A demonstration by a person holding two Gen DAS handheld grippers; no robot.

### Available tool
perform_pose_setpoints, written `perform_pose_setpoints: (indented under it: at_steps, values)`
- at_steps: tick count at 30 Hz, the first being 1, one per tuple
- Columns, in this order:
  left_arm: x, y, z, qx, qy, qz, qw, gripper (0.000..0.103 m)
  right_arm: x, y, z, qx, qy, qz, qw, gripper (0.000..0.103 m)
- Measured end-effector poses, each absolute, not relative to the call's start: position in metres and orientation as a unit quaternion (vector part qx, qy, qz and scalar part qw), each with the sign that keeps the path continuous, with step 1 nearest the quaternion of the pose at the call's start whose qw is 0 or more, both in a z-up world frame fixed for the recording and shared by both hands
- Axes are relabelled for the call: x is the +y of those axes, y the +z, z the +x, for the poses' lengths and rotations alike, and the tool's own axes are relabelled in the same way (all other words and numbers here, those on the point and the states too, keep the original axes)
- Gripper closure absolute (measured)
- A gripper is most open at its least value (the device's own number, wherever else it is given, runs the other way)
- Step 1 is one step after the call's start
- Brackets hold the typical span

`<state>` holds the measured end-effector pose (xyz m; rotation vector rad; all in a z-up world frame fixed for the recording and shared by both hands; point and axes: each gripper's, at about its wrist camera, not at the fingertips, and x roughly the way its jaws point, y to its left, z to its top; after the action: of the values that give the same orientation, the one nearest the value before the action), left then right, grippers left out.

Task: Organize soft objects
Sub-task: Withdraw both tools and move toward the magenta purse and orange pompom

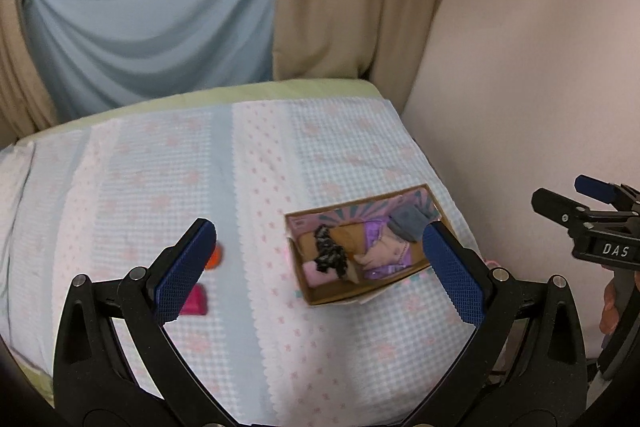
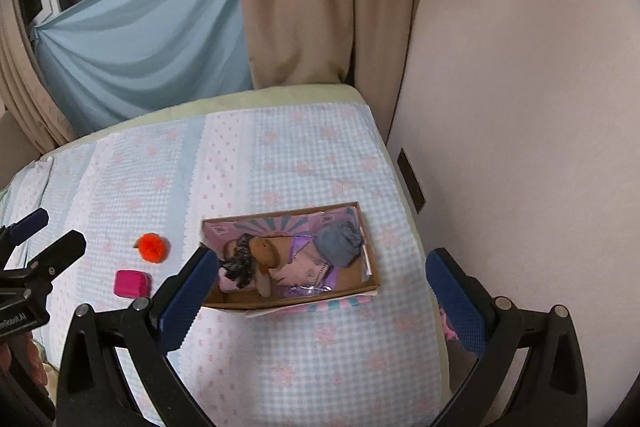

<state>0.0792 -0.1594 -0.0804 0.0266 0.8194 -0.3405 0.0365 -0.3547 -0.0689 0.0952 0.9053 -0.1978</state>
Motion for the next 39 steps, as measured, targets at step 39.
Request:
perform_pose_setpoints:
  at_steps: [39]
  values:
    - [0.109, -0.268, 0.126, 0.530, 0.107, -0.271, 0.796, 0.001, -0.078, -0.189, 0.223, 0.503, 0.199, -0.090, 0.836, 0.000]
